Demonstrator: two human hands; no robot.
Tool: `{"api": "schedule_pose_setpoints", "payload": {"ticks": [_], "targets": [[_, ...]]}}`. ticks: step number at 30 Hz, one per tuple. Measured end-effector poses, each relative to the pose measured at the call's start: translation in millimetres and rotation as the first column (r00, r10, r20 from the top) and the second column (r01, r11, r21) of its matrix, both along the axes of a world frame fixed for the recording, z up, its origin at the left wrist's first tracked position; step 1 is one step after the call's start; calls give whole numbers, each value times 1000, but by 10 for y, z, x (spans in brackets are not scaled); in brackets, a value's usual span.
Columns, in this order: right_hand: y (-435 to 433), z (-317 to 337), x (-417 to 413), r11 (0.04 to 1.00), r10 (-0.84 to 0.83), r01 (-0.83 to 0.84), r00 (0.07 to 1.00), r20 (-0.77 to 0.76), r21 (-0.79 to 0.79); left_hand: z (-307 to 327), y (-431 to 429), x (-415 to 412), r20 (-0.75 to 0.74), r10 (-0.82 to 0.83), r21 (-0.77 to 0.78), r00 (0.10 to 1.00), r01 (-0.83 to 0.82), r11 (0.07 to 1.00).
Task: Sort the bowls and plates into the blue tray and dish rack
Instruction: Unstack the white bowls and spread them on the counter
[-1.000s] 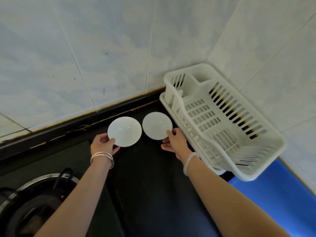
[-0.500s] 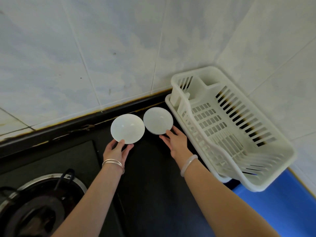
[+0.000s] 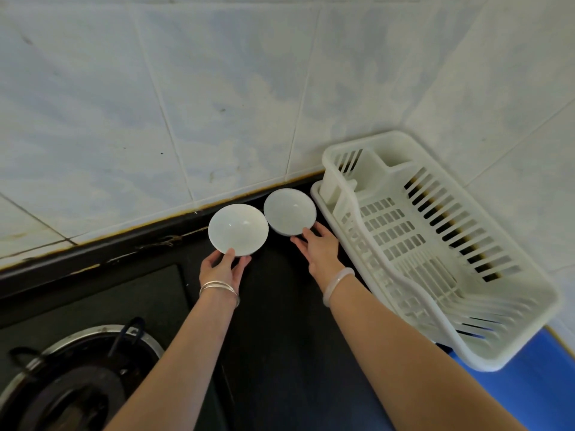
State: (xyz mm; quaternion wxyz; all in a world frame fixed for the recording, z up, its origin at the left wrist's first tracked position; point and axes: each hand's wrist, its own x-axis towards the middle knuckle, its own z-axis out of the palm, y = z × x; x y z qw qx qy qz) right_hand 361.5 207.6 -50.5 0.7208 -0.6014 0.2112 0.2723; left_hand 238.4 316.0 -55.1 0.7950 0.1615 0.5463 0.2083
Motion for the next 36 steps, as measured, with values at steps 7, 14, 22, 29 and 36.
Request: {"api": "schedule_pose_setpoints", "payload": {"ticks": [7,14,22,29,36], "targets": [[-65,67,-18,992,124,-124,992,-22,-8,18,-42,7,-44,-7,56,999,10,998],[-290,239,-122,896,411,-393,910,50,-206,56,-187,-63,-130,-169,298,977,201,933],[-1190,566,-601,801,528,-431,835,153,-415,228,-1009,-656,-510,-628,481,588,800,359],[-2392,904,-1328,618,641,-429,761,105,-659,494,-2077,-1216,-684,-672,542,283,814,-209],[-3533,963,-2243,271,662,-333,746,-77,-903,409,-3018,-1670,-728,-684,469,45,760,-450]]}}
